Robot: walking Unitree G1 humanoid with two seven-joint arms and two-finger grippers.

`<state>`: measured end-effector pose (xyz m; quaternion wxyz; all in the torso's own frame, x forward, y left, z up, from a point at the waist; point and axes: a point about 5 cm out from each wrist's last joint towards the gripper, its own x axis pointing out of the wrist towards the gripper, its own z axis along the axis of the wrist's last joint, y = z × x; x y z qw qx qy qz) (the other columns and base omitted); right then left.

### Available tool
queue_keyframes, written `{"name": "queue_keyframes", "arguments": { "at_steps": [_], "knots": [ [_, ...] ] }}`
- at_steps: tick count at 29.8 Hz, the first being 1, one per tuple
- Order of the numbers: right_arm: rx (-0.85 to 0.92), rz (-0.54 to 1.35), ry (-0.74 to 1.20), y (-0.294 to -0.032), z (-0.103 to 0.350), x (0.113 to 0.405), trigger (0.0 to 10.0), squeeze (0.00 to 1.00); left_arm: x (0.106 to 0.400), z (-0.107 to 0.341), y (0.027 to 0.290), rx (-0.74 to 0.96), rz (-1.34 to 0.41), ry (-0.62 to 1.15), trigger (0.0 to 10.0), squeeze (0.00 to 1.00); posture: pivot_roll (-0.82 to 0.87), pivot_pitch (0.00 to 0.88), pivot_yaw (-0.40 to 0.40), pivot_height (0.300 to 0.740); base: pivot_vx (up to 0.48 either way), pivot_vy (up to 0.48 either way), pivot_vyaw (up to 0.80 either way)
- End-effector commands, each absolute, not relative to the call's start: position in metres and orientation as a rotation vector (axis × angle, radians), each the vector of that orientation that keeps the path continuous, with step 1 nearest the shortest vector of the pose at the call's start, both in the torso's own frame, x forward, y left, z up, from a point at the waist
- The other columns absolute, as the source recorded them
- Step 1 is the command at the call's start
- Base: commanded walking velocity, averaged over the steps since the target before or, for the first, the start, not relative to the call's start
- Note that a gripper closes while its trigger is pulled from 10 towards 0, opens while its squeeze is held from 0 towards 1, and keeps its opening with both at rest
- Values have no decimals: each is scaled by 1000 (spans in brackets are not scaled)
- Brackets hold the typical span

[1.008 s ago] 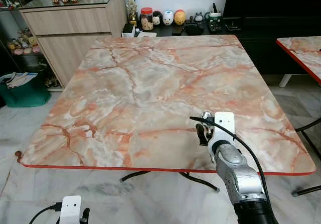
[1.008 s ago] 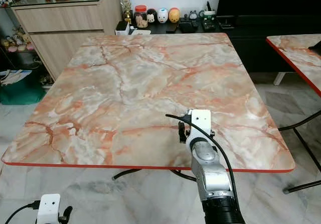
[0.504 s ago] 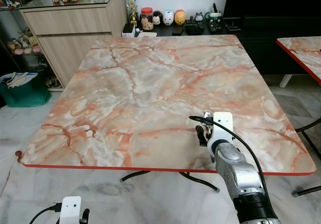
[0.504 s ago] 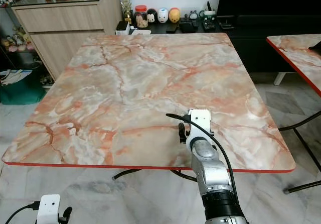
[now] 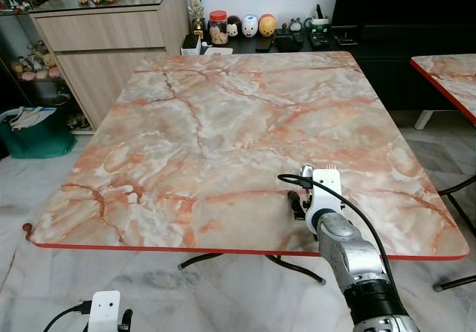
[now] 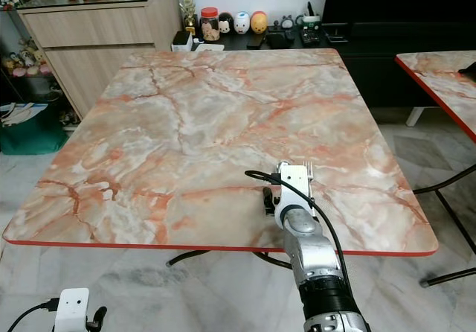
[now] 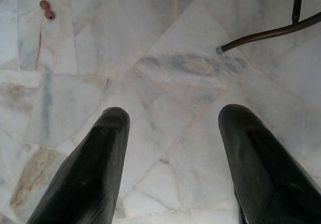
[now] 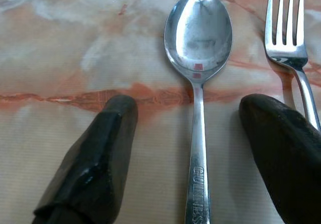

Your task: Setting the table

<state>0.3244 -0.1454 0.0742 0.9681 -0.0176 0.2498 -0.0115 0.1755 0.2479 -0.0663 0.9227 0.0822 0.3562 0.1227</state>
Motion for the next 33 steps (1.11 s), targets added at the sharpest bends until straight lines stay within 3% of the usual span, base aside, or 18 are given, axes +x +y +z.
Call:
{"name": "queue_keyframes", "arguments": {
  "at_steps": [1,33],
  "knots": [
    [-34,-20,495,-145,77,328,0,0,172,-69,248,163,267,757,10000,0,-60,0,37,732,0,0,0],
    [-30,-4,489,-142,76,328,0,0,170,-70,247,163,258,768,10000,0,-60,0,39,732,0,0,0]
  ]
}}
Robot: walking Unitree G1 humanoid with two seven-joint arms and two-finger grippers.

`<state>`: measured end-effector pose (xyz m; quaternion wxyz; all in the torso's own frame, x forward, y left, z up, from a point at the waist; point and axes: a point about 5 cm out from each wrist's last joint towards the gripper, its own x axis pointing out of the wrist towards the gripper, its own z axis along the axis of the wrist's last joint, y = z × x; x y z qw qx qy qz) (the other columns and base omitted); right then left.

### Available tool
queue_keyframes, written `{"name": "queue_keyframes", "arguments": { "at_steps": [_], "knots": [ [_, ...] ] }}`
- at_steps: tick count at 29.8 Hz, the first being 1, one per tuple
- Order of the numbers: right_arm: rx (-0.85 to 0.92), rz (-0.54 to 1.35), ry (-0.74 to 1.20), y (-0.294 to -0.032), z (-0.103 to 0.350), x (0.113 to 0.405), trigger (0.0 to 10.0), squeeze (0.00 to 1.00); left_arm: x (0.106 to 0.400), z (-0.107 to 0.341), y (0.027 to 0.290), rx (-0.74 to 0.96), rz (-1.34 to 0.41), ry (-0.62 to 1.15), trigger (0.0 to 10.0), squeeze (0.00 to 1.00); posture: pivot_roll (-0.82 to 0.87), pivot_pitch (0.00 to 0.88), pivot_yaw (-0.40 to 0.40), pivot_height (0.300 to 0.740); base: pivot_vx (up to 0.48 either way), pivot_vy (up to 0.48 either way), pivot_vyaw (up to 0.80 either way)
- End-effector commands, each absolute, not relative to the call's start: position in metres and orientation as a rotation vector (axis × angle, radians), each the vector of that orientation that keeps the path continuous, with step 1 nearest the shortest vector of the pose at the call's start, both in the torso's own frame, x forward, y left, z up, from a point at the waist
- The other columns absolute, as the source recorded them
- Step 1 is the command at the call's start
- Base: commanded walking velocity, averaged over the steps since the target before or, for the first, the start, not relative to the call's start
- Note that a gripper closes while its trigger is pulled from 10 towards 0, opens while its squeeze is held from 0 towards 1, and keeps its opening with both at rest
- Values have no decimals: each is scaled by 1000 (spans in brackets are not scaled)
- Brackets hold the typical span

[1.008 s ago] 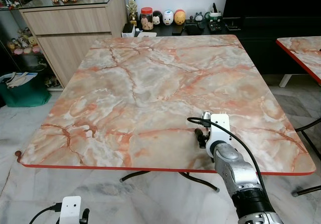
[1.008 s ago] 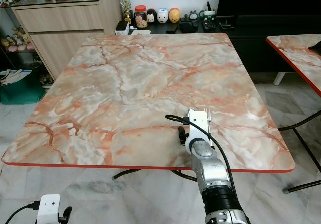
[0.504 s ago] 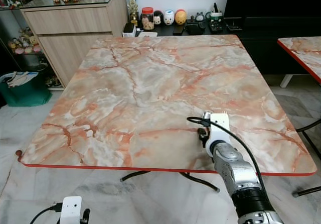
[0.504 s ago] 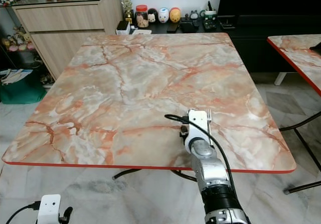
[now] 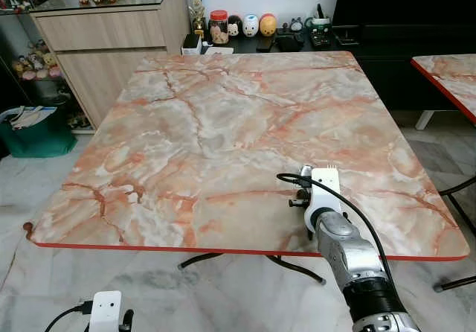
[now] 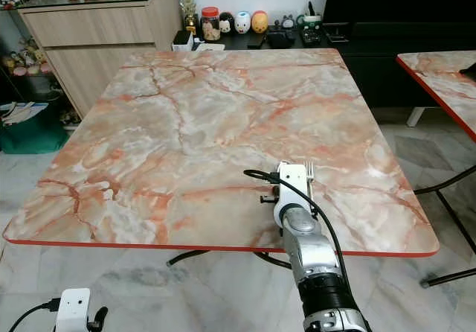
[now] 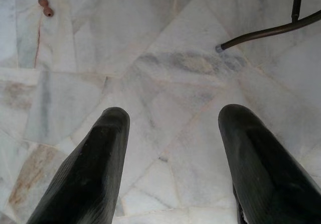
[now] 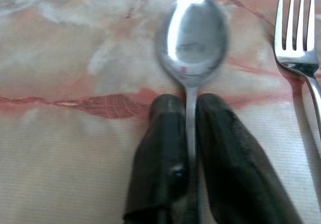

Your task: Setting the table

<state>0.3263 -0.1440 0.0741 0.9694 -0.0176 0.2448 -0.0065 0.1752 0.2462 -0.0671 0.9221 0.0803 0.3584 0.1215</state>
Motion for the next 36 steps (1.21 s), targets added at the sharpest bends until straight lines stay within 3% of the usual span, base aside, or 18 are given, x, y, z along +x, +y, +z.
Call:
{"name": "queue_keyframes", "arguments": {
  "at_steps": [1,13,14,15,16,27,32,36],
  "knots": [
    [-30,-2,489,-141,76,328,0,0,170,-70,247,163,257,769,10000,0,-60,0,39,732,0,0,0],
    [-17,29,439,-135,80,330,0,0,172,-70,246,171,242,770,10000,0,-67,0,44,732,0,0,0],
    [-25,38,394,-133,85,332,8510,0,172,-70,246,172,242,770,10000,0,-67,0,45,732,0,0,0],
    [-32,44,361,-132,89,333,8510,0,171,-70,246,172,242,771,10000,0,-67,0,46,732,0,0,0],
    [-27,53,321,-130,95,334,10000,0,171,-70,247,174,241,772,10000,0,-68,0,46,732,0,0,0],
    [-41,115,1,-121,134,321,10000,0,166,-72,248,182,239,787,10000,0,-66,0,44,732,0,0,0],
    [-93,146,-174,-132,155,306,10000,0,163,-72,252,178,256,789,10000,0,-92,0,57,732,0,0,0],
    [-156,169,-203,-139,158,301,10000,0,161,-74,251,176,259,800,10000,0,-97,0,55,732,0,0,0]
  ]
}}
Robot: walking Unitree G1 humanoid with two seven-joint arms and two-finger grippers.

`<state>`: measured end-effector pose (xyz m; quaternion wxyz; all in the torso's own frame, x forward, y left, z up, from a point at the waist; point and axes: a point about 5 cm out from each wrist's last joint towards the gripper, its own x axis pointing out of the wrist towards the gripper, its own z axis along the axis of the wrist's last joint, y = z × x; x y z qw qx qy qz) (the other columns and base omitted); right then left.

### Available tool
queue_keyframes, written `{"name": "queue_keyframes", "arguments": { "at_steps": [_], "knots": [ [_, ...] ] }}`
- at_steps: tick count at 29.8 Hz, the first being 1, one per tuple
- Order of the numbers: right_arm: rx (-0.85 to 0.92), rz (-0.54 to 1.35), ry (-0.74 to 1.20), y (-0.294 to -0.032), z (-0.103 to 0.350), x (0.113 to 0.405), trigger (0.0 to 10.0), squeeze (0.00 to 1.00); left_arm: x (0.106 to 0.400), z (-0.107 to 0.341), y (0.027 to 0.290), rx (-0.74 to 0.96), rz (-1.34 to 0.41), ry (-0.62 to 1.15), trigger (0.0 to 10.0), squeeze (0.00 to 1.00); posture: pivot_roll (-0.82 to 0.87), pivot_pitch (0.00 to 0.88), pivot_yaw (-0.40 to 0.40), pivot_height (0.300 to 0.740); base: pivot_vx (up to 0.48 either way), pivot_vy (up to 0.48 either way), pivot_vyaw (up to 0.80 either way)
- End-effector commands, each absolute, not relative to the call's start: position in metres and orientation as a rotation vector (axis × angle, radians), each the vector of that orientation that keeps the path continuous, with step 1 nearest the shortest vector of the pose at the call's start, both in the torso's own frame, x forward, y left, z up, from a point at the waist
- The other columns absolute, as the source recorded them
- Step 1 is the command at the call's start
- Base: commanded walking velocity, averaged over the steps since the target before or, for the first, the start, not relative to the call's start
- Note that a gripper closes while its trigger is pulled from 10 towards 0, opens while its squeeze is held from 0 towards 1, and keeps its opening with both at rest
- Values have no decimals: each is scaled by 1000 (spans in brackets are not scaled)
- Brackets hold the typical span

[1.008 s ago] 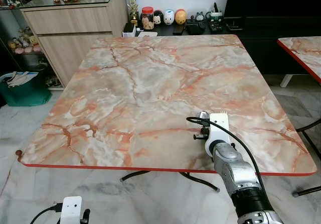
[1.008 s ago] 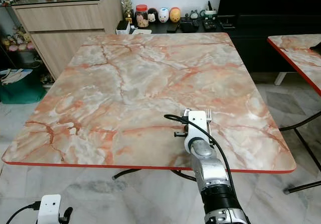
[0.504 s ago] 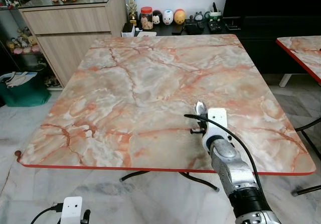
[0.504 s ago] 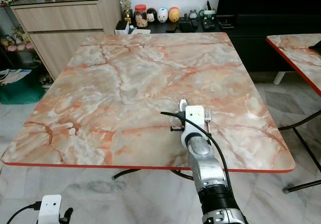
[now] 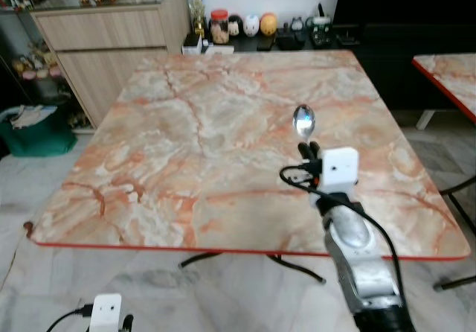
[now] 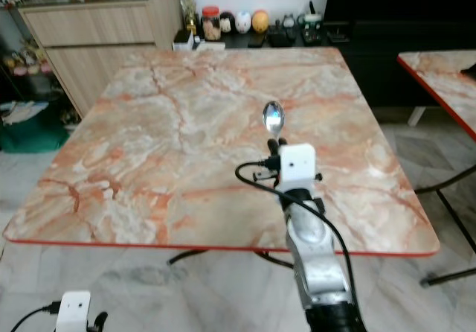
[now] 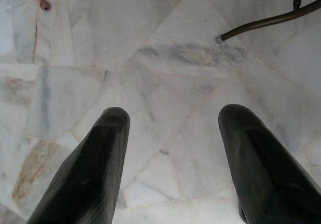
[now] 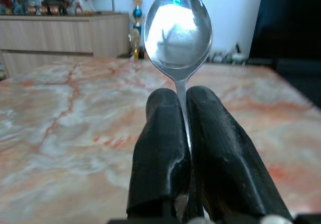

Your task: Setting the table

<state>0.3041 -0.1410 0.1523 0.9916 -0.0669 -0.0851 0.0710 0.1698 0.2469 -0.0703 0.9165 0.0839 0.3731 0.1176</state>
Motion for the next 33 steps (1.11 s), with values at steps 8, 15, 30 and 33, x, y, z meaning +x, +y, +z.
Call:
{"name": "queue_keyframes", "arguments": {
  "at_steps": [8,15,30,33],
  "knots": [
    [-221,221,-209,-150,155,290,10000,0,161,-74,250,164,271,792,10000,0,-97,0,47,732,0,0,0],
    [-166,205,-209,-138,154,294,10000,0,161,-74,250,168,274,789,10000,0,-91,0,49,732,0,0,0],
    [-110,217,-225,-122,160,296,10000,0,162,-73,249,196,262,779,10000,0,-89,0,38,732,0,-132,0],
    [-106,218,-231,-121,162,298,10000,0,163,-73,248,194,260,778,10000,0,-92,0,37,732,0,-344,0]
  ]
}}
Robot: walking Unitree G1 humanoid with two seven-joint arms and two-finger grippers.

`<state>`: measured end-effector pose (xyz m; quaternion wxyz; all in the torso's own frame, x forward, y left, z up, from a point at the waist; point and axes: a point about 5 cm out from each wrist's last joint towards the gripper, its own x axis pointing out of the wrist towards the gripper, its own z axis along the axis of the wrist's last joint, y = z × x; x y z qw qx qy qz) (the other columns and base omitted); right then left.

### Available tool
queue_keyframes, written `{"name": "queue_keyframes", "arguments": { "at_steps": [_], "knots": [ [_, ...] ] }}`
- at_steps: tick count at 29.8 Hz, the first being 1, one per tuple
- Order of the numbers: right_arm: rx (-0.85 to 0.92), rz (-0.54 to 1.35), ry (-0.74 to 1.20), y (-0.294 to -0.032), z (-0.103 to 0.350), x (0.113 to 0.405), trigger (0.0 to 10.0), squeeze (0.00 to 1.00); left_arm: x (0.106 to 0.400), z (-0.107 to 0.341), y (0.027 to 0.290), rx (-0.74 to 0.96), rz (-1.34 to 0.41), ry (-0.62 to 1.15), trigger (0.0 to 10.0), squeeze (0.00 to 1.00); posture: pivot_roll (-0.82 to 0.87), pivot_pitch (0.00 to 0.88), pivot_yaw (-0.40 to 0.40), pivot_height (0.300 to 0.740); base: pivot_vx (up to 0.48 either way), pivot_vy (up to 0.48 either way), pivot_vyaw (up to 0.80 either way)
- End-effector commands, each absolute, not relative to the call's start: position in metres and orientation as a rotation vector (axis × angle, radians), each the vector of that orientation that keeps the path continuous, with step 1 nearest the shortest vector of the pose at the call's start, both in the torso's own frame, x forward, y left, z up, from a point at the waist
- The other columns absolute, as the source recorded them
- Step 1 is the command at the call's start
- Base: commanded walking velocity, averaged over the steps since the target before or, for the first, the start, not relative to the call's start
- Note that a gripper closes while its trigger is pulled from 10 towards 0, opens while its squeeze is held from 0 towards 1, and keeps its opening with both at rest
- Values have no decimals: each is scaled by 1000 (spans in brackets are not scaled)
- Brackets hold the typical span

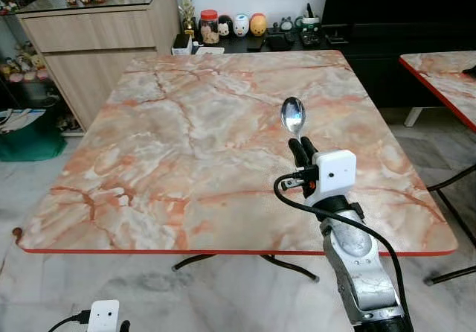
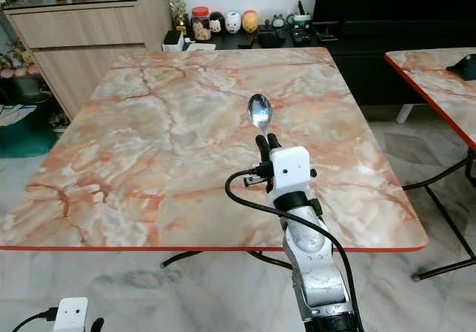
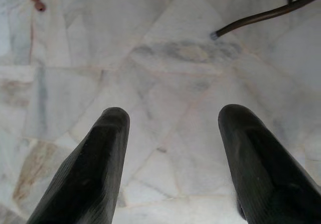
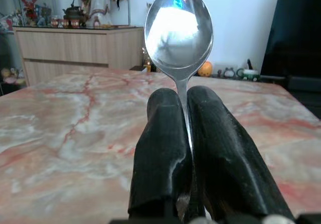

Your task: Setting the table

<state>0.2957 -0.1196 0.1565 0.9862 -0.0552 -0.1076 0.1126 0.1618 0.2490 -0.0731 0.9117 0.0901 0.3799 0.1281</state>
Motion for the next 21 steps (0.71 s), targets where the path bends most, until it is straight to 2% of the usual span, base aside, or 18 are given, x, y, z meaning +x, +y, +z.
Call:
{"name": "queue_keyframes", "arguments": {
  "at_steps": [1,9,16,21],
  "knots": [
    [-106,219,-232,-121,163,298,10000,0,163,-73,247,194,259,779,10000,0,-92,0,36,732,0,-345,0],
    [-75,213,-231,-121,164,300,10000,0,163,-74,245,191,256,781,10000,0,-90,0,30,732,0,-345,0],
    [-78,216,-238,-122,166,300,10000,0,163,-75,242,189,255,783,10000,0,-91,0,27,732,0,-347,-698],
    [-84,218,-247,-120,167,301,10000,0,163,-75,241,186,253,781,10000,0,-94,0,29,732,0,-347,0]
  ]
}}
